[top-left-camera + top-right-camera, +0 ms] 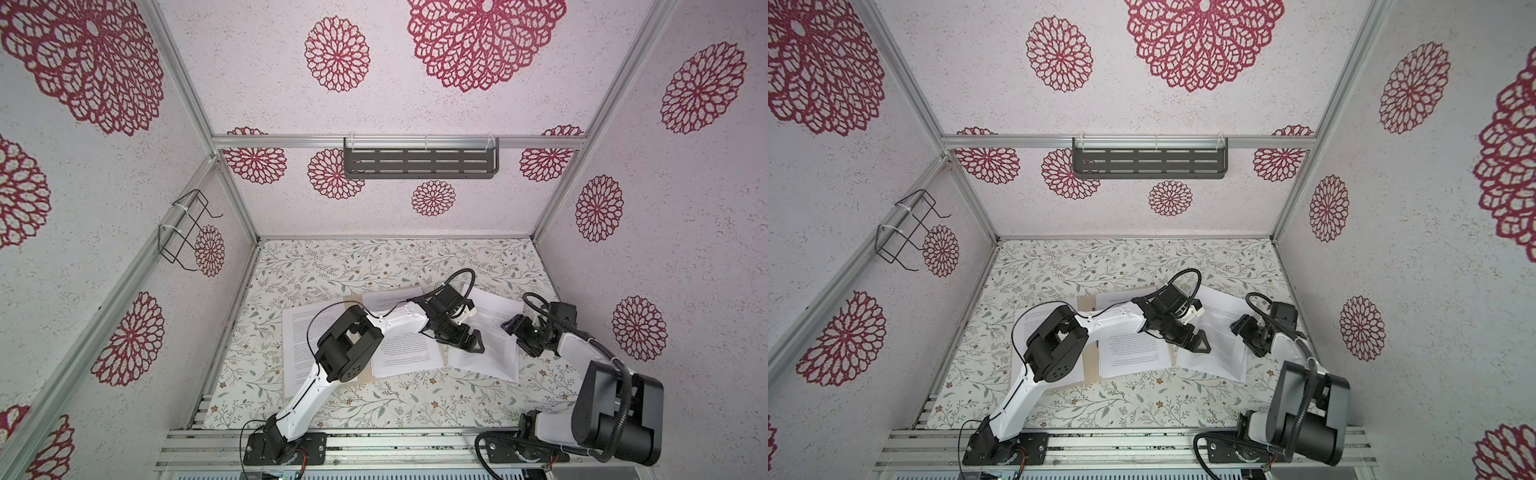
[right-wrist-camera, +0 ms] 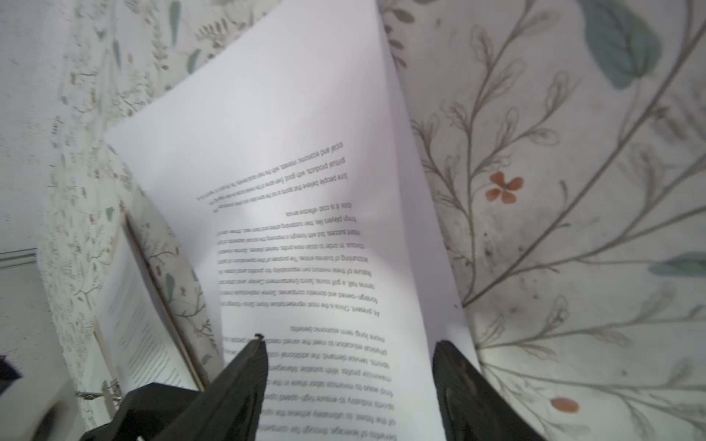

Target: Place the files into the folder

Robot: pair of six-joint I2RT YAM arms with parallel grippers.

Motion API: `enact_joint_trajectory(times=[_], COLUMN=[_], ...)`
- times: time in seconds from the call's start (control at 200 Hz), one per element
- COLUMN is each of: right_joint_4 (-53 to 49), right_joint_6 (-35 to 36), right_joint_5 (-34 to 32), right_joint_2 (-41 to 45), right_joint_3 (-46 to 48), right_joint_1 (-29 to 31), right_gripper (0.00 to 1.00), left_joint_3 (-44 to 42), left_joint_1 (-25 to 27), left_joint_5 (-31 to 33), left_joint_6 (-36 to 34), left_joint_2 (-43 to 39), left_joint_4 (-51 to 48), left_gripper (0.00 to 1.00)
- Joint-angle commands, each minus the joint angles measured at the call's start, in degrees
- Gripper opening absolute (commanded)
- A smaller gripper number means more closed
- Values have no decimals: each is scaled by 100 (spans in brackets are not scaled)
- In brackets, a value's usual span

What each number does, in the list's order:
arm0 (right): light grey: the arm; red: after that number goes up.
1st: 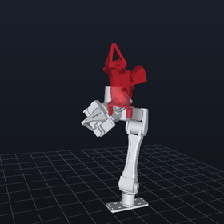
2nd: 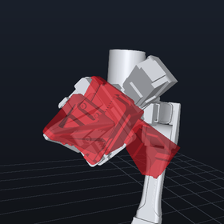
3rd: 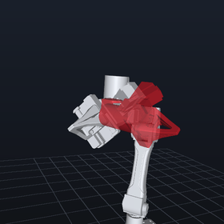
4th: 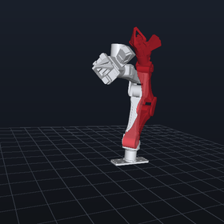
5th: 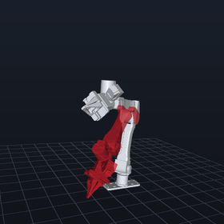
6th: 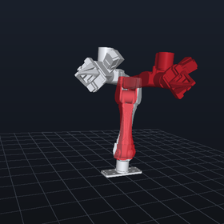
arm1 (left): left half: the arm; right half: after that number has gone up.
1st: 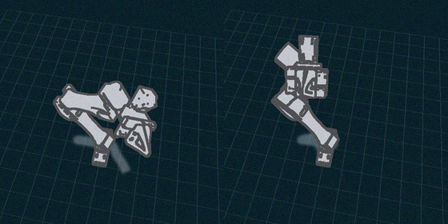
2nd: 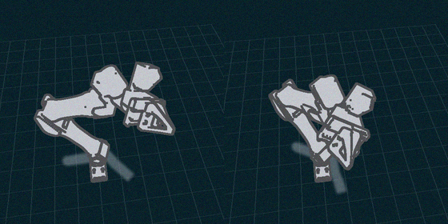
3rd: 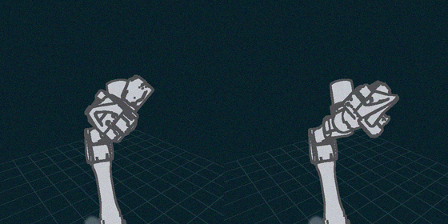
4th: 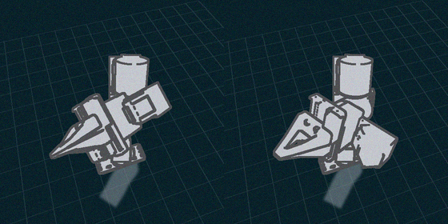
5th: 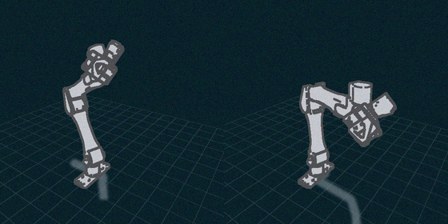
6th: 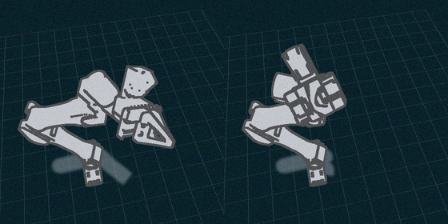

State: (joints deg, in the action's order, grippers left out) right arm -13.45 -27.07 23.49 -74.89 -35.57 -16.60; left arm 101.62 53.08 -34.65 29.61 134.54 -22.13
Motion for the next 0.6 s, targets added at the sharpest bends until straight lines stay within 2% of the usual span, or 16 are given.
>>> enact_joint_trajectory(times=[0.0,0.13,0.22,0.45,0.595], right_joint_4=[216,487,554,-145,-189], right_joint_6=[-243,-395,-385,189,325], right_joint_5=[630,991,959,-664,-897], right_joint_2=[182,3,-1,211,-2], right_joint_3=[133,296,368,120,8], right_joint_1=[29,30,25,30,34], right_gripper=[71,72,73,76,78], left_joint_3=[2,4,-4,-29,-23], left_joint_1=[-26,-29,-27,-31,-30], left_joint_5=[99,90,90,83,82], left_joint_6=[-60,-60,-50,-46,-35], left_joint_2=[349,356,354,345,354], left_joint_4=[-212,-213,-213,-182,-180], left_gripper=[98,98,98,98,98])
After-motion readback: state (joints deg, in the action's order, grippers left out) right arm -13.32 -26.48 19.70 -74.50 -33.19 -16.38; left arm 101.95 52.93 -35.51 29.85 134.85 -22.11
